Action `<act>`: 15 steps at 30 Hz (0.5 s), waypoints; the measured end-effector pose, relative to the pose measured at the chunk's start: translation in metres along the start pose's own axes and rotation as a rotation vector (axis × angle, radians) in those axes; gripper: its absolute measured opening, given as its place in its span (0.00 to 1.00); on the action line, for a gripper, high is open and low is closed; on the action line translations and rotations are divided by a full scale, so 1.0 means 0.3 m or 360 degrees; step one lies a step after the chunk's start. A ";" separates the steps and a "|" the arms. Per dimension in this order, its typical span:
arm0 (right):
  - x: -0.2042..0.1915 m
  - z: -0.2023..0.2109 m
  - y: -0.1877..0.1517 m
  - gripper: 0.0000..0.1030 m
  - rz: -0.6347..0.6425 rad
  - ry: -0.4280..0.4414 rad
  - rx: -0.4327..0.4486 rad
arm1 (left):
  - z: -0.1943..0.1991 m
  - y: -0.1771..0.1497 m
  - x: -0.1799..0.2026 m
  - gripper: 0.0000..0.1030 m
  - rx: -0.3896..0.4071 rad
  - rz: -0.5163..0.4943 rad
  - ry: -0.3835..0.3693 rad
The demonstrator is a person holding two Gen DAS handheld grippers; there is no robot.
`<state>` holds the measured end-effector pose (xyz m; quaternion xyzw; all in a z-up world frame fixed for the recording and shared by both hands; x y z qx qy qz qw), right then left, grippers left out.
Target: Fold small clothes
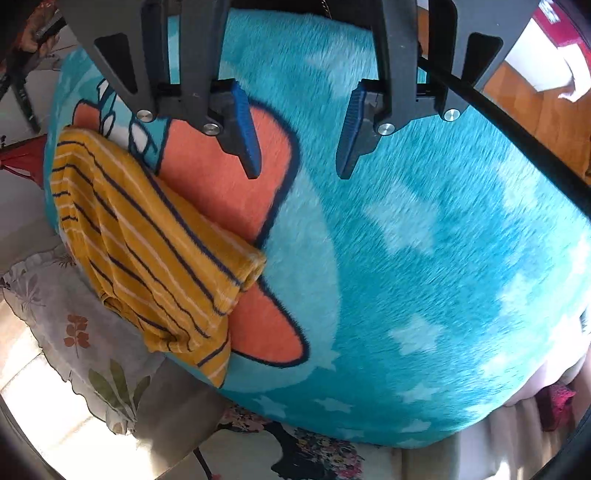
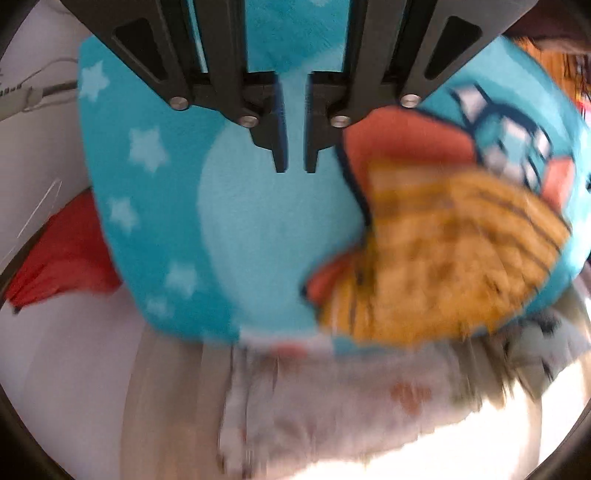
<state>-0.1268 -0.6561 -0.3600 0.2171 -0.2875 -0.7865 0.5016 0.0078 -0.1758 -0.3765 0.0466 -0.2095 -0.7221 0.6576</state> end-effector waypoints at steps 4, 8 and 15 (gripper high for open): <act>-0.250 -0.030 0.078 0.75 0.0017 0.0258 -0.0027 | -0.012 0.068 -0.024 0.41 0.0014 -0.0060 -0.0028; -0.603 -0.136 0.071 0.43 0.0218 0.0378 -0.0210 | -0.012 0.149 -0.095 0.41 0.0013 -0.0089 -0.0038; -1.164 -0.273 0.138 0.32 0.0476 0.0557 -0.0232 | -0.004 0.193 -0.240 0.46 0.0021 -0.0114 -0.0028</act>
Point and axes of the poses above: each gripper's, at about its wrist camera, not at the fingertips, and z roughly against the way its jaws point, x to its right, y to its top, the point moved 7 cm from there along -z, roughly the way its jaws point, and after that the axes turned 7 degrees about -z, right-handed, at the moved point
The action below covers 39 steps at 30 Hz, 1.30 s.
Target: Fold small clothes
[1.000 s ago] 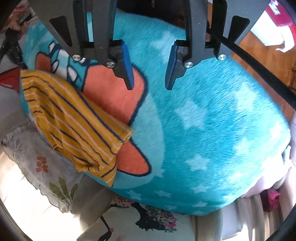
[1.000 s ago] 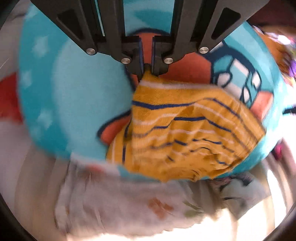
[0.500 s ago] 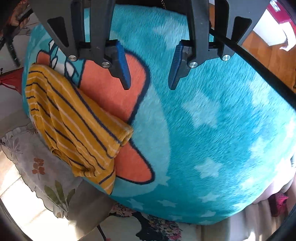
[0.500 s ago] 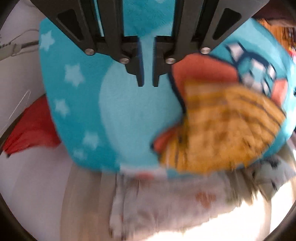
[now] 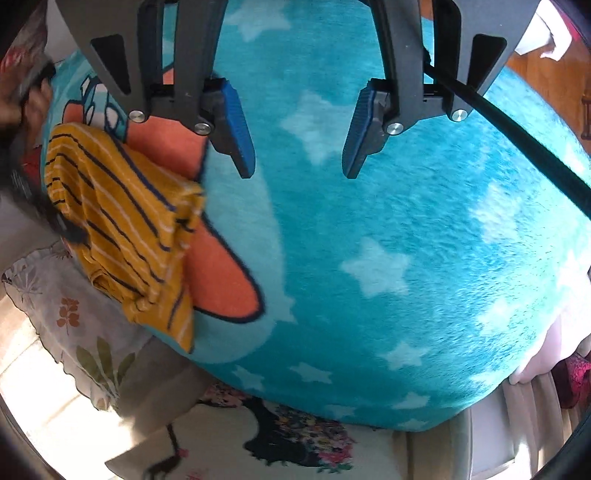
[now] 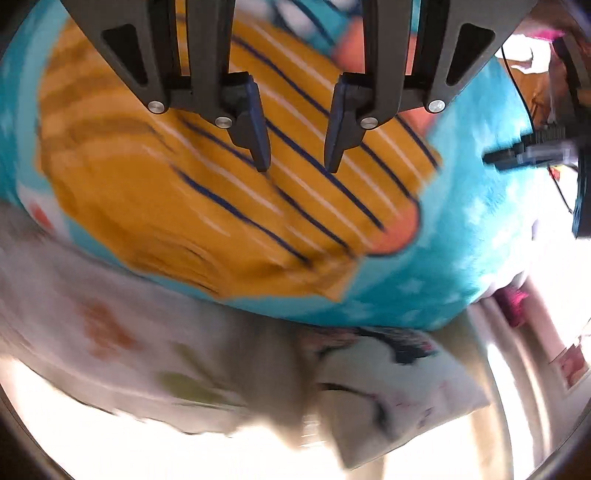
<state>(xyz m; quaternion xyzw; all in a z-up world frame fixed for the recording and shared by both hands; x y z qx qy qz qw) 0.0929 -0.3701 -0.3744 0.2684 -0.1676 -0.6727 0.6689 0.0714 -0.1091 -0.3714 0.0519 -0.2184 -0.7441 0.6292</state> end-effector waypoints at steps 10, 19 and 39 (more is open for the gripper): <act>-0.022 -0.421 0.221 0.17 -0.0163 -0.0258 -0.0230 | -0.020 -0.006 -0.123 0.46 -0.0056 0.0056 -0.0104; -0.095 -0.302 0.264 0.30 -0.0239 0.0007 -0.0139 | -0.058 0.050 -0.137 0.46 -0.0062 0.0061 -0.0143; -0.207 -0.384 0.209 0.07 -0.0187 0.0117 -0.0255 | -0.076 0.062 -0.097 0.46 -0.0097 -0.0026 -0.0194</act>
Point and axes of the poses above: each gripper's, at about its wrist camera, not at the fingertips, and z roughly against the way its jaws point, x to its right, y to its top, the point moved 7 cm from there along -z, roughly the way its jaws point, and after that the axes turned 7 degrees about -z, right-handed, at the moved point
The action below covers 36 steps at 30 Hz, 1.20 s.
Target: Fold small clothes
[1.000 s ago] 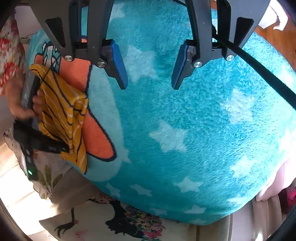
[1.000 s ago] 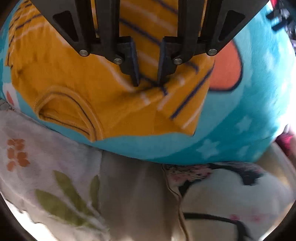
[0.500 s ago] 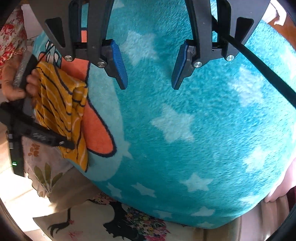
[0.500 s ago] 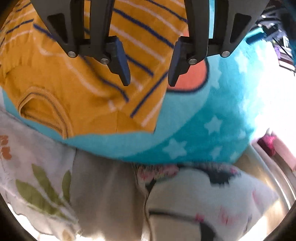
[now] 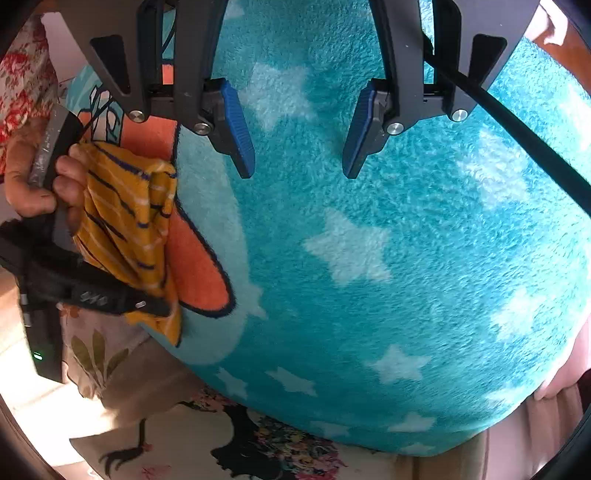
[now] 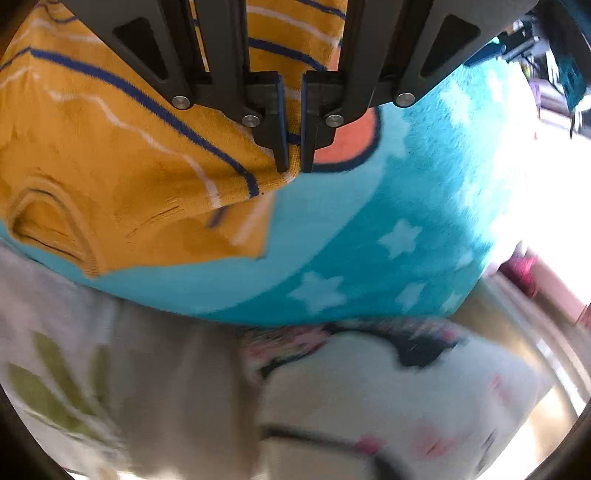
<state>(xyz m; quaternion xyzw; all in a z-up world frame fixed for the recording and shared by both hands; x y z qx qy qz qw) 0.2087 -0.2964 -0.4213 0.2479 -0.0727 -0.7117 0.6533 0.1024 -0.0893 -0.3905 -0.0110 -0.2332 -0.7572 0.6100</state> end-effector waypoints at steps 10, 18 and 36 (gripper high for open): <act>0.127 0.124 0.051 0.23 -0.0106 -0.0082 0.0187 | -0.025 0.014 0.023 0.47 -0.0018 -0.0018 -0.0046; 0.210 -0.059 0.169 0.23 -0.0222 -0.0117 -0.0003 | -0.046 -0.001 0.117 0.50 -0.0032 -0.0156 -0.0070; 0.920 0.513 -0.213 0.37 -0.0760 -0.0733 0.0333 | -0.112 0.077 0.237 0.59 -0.0047 -0.0196 -0.0236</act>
Point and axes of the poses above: each gripper's, at about its wrist camera, not at the fingertips, and z roughly against the way its jaws point, x to its right, y to its top, the point moved 7 cm from there along -z, roughly the way its jaws point, and after that the axes turned 7 degrees about -z, right-handed, at the moved point
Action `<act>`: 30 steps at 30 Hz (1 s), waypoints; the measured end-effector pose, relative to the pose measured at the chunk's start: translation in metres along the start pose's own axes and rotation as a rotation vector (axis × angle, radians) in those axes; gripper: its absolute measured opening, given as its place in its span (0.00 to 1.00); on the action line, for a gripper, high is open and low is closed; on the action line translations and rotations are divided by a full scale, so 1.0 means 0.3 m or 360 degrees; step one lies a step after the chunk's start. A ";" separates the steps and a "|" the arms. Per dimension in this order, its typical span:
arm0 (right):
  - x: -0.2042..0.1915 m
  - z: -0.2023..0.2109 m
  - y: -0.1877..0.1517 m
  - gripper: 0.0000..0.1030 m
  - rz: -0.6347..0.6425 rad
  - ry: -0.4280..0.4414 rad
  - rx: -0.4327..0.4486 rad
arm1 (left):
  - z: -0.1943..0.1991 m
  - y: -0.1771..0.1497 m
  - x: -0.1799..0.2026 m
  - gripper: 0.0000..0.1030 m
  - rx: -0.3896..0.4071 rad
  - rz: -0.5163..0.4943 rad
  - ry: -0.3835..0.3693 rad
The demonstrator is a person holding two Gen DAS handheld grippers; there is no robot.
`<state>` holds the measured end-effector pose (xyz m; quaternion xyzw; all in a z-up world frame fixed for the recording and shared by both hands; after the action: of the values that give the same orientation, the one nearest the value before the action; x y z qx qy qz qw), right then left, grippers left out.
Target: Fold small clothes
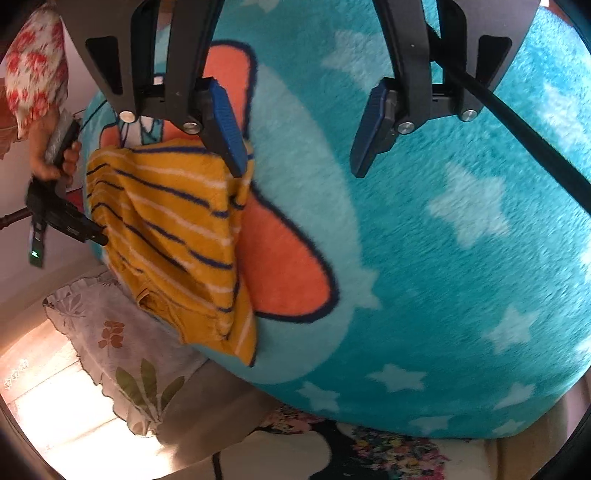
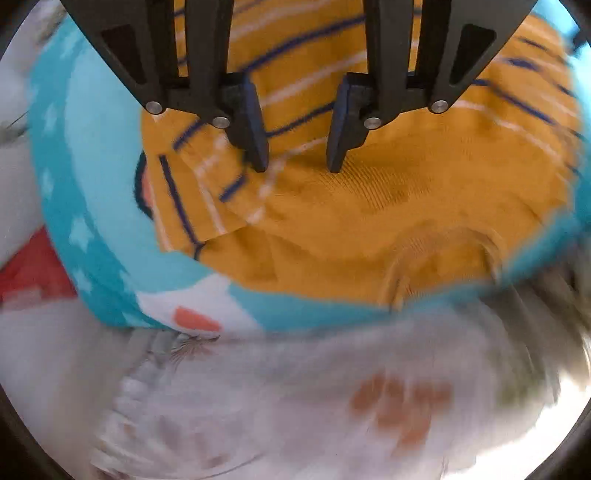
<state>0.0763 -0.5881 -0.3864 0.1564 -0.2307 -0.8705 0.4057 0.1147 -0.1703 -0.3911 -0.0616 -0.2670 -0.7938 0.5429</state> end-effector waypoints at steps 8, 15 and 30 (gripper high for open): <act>-0.260 0.116 -0.126 0.47 0.0243 0.0281 0.0056 | -0.122 0.055 0.147 0.30 -0.0036 -0.0148 -0.0132; -0.383 0.149 -0.300 0.47 0.0491 0.0385 -0.0006 | -0.107 -0.018 0.095 0.08 -0.0153 -0.0051 -0.0217; -0.772 0.140 -0.792 0.57 0.1670 0.0189 0.0220 | 0.062 -0.021 -0.177 0.35 0.0053 0.0238 -0.0036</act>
<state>0.0503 -0.2621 -0.4567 0.0953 -0.3113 -0.5229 0.7878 0.1270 -0.1154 -0.3982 -0.0814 -0.2809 -0.7458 0.5986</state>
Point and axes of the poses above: each gripper's, at about its wrist camera, not at the fingertips, and z roughly against the way its jaws point, x to its right, y to its top, the point moved 7 cm from there along -z, roughly the way its jaws point, and after that the axes turned 7 degrees about -z, right-handed, at the moved point
